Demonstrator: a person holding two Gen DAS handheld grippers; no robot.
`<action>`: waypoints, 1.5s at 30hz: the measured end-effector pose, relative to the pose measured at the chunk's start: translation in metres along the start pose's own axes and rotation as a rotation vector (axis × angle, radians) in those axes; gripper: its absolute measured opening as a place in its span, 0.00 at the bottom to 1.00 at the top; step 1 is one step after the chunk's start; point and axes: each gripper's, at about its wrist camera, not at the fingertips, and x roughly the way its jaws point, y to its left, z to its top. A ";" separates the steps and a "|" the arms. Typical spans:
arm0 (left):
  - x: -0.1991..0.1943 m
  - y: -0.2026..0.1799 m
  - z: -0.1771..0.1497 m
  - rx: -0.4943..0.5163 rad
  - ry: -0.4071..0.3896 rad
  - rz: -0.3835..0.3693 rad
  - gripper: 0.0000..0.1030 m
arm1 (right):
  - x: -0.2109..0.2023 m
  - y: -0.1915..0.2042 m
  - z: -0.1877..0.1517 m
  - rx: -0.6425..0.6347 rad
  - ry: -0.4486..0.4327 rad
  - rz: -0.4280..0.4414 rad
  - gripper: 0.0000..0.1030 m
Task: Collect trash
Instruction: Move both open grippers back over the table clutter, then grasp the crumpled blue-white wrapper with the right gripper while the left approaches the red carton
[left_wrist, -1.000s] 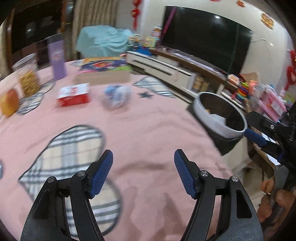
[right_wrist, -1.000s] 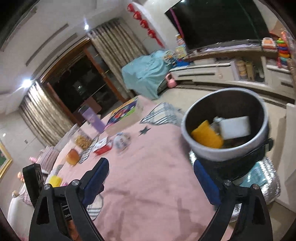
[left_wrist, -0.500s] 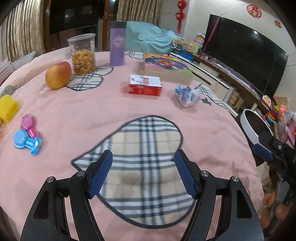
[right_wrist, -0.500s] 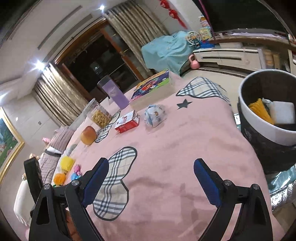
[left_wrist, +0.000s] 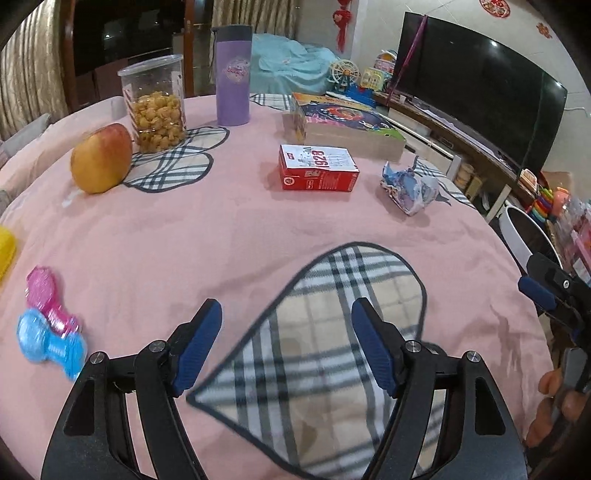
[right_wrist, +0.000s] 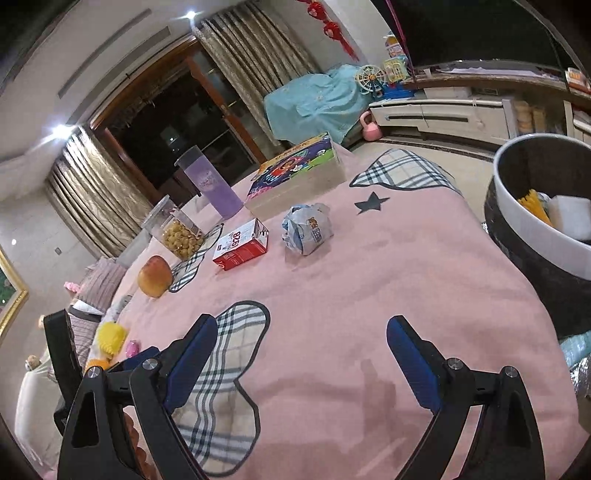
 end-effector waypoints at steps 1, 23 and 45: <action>0.004 0.001 0.003 0.001 0.008 -0.007 0.72 | 0.005 0.001 0.002 -0.003 0.012 -0.004 0.91; 0.112 0.002 0.097 0.227 0.087 -0.052 0.82 | 0.094 -0.002 0.061 -0.017 0.081 -0.019 0.91; 0.084 -0.050 0.076 0.288 0.056 -0.185 0.18 | 0.078 -0.022 0.057 0.022 0.084 0.022 0.26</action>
